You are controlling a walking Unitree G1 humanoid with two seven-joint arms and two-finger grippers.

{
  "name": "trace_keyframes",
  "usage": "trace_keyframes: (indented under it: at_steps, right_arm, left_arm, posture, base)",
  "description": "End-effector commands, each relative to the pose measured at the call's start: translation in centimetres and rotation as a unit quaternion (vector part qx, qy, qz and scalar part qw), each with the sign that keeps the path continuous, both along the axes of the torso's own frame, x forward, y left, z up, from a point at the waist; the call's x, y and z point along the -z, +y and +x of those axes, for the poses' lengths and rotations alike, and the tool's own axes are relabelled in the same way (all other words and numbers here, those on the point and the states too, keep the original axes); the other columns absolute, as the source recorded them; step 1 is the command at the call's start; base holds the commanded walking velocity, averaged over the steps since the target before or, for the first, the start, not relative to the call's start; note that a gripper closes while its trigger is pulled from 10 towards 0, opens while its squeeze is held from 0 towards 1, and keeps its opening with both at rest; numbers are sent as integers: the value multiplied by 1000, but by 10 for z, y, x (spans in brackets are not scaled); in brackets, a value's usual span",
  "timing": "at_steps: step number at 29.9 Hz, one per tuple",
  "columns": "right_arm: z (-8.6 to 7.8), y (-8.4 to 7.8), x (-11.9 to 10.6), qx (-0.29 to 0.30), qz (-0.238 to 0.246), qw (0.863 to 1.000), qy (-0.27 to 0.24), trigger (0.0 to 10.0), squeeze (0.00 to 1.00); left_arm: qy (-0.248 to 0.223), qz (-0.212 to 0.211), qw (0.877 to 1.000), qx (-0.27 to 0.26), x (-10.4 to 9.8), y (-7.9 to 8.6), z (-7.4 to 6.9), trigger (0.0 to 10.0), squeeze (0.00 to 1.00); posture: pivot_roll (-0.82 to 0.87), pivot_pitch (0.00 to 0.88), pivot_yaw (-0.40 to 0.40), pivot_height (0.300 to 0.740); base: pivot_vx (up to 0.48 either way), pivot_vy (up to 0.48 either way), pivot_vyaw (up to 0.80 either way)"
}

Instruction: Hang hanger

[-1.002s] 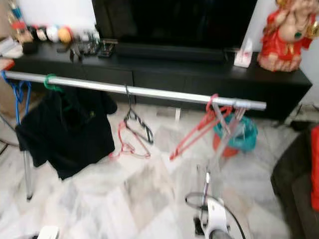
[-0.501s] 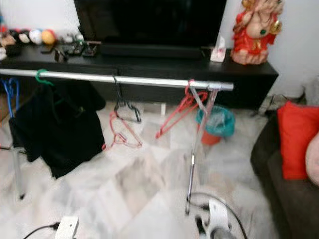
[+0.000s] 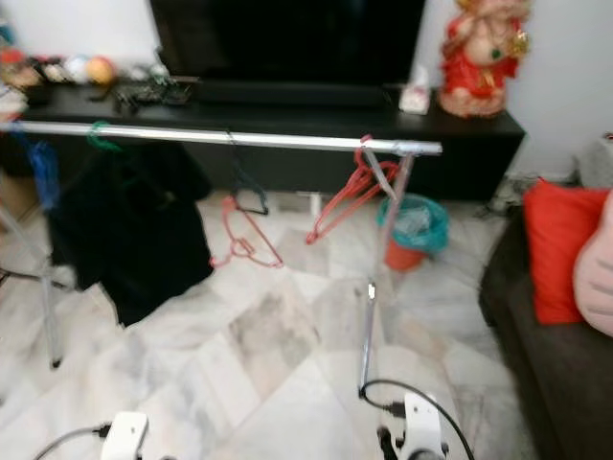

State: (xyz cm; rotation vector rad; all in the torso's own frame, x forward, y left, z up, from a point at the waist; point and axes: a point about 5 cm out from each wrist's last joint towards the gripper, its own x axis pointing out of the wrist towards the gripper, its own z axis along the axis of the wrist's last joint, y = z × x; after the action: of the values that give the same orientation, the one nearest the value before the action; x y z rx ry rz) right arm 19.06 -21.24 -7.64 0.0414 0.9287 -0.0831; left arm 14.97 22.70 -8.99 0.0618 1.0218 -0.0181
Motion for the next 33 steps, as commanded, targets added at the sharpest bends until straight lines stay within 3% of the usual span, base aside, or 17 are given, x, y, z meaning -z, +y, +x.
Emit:
trace_keyframes:
  at_steps: [1, 6, 9, 13, 18, 25, 33]
  right_arm:
    - [-5, 0, 3, 4, 3, 1000, 8, 10000, 0]
    - [-5, 0, 2, -2, 4, 1000, 7, 10000, 0]
    - [-5, 0, 2, -2, 6, 1000, 6, 10000, 0]
    - [-5, 1, 3, -14, 9, 1000, 8, 10000, 0]
    - [-6, 2, 3, -17, 10, 1000, 10, 10000, 0]
    - [-7, 1, 4, -20, 9, 1000, 12, 10000, 0]
    - [-8, 0, 4, -27, 7, 1000, 14, 10000, 0]
  left_arm:
    - [-7, 1, 1000, -4, -3, 7, 4, 10000, 0]
    - [-2, 3, 1000, -8, -3, 15, -2, 10000, 0]
    - [0, 3, 1000, -7, -3, 16, -4, 10000, 0]
    - [9, 1, 1000, -4, 2, 5, -9, 10000, 0]
    - [14, -3, 1000, 2, 7, -17, -9, 10000, 0]
    - [13, -5, 1000, 9, 8, -31, -3, 10000, 0]
    - [5, -2, 1000, 4, 2, -17, 5, 10000, 0]
  posture:
    - [-1, 4, -16, 740]
    - [0, 5, -16, 740]
    - [0, 7, -16, 740]
    - [2, 3, -16, 740]
    - [2, 0, -13, 740]
    - [7, 0, -17, 740]
    - [9, 0, -22, 740]
  base:
    - [0, 0, 0]
    - [0, 0, 259]
    - [0, 0, -775]
    - [0, 0, 0]
    - [0, 0, 800]
    - [0, 0, 800]
    - [0, 0, 800]
